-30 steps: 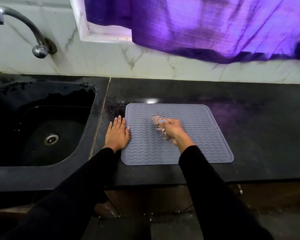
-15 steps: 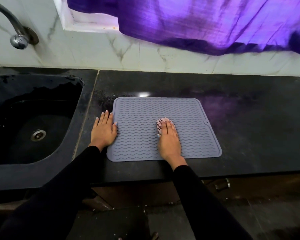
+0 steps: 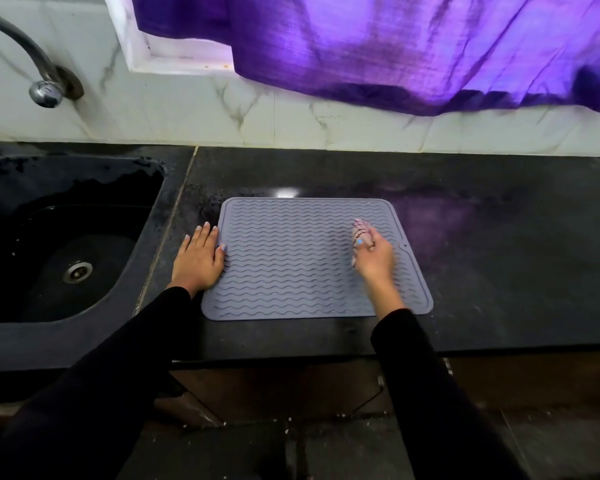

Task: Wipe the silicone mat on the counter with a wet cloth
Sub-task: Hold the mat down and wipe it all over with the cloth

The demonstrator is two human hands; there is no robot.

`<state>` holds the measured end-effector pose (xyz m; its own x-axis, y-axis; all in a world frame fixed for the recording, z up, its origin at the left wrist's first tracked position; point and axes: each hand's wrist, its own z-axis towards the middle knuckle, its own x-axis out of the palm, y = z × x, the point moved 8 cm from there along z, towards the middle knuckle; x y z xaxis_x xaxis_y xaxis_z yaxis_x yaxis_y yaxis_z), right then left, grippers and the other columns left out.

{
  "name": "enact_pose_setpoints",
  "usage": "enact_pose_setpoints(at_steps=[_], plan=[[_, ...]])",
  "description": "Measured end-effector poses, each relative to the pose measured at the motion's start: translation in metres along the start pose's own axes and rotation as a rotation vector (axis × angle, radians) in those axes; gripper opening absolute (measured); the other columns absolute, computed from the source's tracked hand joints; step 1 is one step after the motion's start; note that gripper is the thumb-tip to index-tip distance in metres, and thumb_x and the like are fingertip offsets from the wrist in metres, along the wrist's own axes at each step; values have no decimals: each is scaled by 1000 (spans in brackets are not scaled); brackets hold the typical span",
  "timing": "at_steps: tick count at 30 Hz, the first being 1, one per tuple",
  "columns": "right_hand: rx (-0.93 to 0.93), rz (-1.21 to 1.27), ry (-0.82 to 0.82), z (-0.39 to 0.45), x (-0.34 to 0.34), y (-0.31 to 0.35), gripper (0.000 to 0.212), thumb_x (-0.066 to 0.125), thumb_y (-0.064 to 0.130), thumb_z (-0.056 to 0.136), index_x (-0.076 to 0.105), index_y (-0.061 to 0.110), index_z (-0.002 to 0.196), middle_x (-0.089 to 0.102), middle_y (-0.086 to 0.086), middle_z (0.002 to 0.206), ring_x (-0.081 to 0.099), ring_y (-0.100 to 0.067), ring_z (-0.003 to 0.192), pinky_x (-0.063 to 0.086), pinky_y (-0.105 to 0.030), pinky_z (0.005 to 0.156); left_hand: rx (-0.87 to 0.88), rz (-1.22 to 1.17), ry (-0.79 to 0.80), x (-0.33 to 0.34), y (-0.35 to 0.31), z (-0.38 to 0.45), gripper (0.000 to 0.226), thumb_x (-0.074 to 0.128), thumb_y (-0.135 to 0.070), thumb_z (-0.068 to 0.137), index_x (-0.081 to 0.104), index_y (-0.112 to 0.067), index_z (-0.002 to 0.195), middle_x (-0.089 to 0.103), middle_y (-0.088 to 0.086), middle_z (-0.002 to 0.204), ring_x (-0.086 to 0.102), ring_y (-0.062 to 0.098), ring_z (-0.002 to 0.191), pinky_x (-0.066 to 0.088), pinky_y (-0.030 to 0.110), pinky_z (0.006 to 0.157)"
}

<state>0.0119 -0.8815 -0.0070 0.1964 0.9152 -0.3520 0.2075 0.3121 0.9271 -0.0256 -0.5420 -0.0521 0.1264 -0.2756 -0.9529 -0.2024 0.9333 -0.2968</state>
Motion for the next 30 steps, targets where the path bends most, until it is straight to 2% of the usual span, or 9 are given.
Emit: enact_pose_setpoints(at_steps=[3, 7, 15, 18, 21, 22, 24, 27, 30], plan=[[-306, -412, 111, -31, 29, 7, 53, 45, 7, 94, 34, 11, 145, 37, -6, 149, 38, -25, 135, 29, -38, 114, -7, 13, -3, 1, 0, 0, 72, 12, -44, 84, 23, -7, 145, 17, 10, 155, 12, 22, 144, 5, 39, 117], [-535, -850, 76, -53, 56, -11, 64, 39, 8, 95, 5, 4, 149, 4, -15, 158, 0, -25, 147, -5, -33, 118, -7, 37, 19, 2, 0, 1, 73, 10, -44, 84, 21, -7, 146, 15, 10, 156, 10, 22, 145, 4, 39, 117], [-549, -751, 246, -37, 54, -8, 61, 40, 14, 96, 13, 7, 150, 8, -6, 159, 1, -19, 147, -9, -24, 113, -12, 57, -2, 3, 0, 1, 71, 10, -43, 85, 21, -8, 146, 16, 10, 155, 11, 23, 145, 5, 40, 117], [-435, -534, 377, -27, 55, -11, 58, 42, 9, 96, 21, 12, 149, 18, -1, 157, 13, -18, 146, 6, -27, 116, -17, 54, 13, 3, -1, 1, 72, 10, -43, 84, 21, -8, 146, 15, 10, 156, 10, 23, 145, 5, 40, 117], [37, 103, 507, 4, 42, -18, 45, 48, 8, 96, 43, 14, 140, 56, -3, 133, 65, -9, 95, 53, -17, 73, -19, 41, 25, 2, -1, 1, 73, 10, -44, 83, 20, -8, 146, 14, 10, 156, 10, 23, 145, 4, 40, 117], [219, 317, 490, 11, 33, -18, 39, 47, 10, 97, 49, 12, 136, 67, -6, 113, 67, -6, 68, 51, -16, 50, -22, 36, 29, 2, -1, 1, 73, 10, -44, 83, 20, -8, 146, 14, 10, 156, 9, 23, 145, 4, 41, 117], [326, 469, 292, 29, 7, -17, 35, 45, 10, 97, 53, 5, 130, 70, -7, 78, 62, -10, 47, 43, -16, 37, -23, 35, 32, 2, -2, 0, 73, 10, -44, 83, 20, -8, 146, 14, 10, 156, 9, 23, 145, 4, 41, 117], [166, 142, -38, 30, -29, -1, 39, 44, 10, 96, 49, 11, 135, 66, -12, 107, 66, -23, 91, 56, -33, 73, -28, 29, 29, 1, -2, -1, 73, 9, -44, 83, 20, -8, 146, 14, 10, 156, 9, 23, 145, 4, 41, 117], [-181, -343, -43, 10, -16, 7, 43, 41, 6, 94, 42, 9, 138, 44, -10, 142, 37, -28, 135, 29, -37, 114, -24, 33, 15, 1, -1, -1, 73, 10, -44, 83, 21, -8, 146, 15, 10, 155, 11, 23, 145, 5, 41, 117]])
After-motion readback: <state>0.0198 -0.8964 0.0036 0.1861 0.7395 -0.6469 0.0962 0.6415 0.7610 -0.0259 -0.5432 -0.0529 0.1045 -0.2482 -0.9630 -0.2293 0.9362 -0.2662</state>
